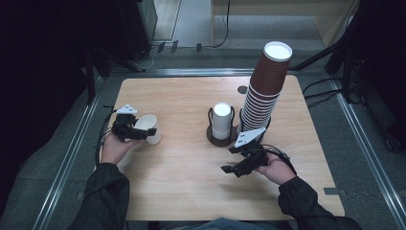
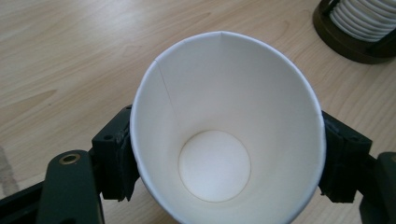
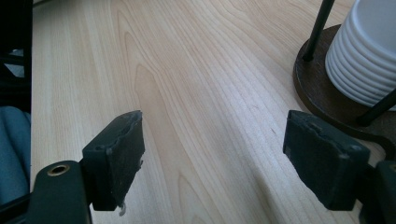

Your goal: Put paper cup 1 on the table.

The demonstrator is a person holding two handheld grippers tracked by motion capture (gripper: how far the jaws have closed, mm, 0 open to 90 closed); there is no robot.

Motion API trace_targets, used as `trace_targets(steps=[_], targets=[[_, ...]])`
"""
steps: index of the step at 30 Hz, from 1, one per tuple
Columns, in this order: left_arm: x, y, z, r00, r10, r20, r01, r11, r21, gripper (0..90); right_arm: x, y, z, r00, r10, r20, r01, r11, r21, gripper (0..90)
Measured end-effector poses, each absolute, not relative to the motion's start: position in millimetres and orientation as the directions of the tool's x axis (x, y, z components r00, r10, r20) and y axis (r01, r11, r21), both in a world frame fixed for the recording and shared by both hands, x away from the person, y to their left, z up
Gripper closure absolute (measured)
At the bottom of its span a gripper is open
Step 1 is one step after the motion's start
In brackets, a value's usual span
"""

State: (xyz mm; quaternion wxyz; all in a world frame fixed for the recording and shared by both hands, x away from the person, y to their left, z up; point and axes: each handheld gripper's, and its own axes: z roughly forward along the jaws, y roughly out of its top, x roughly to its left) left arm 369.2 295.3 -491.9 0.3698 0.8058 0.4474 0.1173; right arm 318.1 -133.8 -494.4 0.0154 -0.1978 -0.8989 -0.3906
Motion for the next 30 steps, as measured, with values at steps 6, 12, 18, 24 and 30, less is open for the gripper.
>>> trace_targets(steps=[6,12,18,24,30], targets=[[370,293,-493,0.587,0.795,-0.152,0.647,-0.347,0.679,16.0,319,-134,-495,-0.922,0.341,0.181,0.366,0.62,0.694,20.9],[369,293,-491,0.601,0.779,-0.178,0.645,-0.341,0.684,12.7,319,-134,-494,-0.922,0.34,0.185,0.368,0.619,0.694,20.8],[367,296,-486,0.599,0.777,-0.195,0.645,-0.324,0.693,10.3,319,-134,-494,-0.921,0.339,0.193,0.372,0.616,0.694,20.8],[361,299,-474,0.609,0.773,-0.179,0.624,-0.327,0.71,10.6,320,-135,-494,-0.922,0.338,0.191,0.37,0.613,0.698,20.8],[358,301,-465,0.604,0.773,-0.193,0.63,-0.316,0.709,10.2,319,-135,-494,-0.922,0.336,0.194,0.37,0.616,0.695,20.8]])
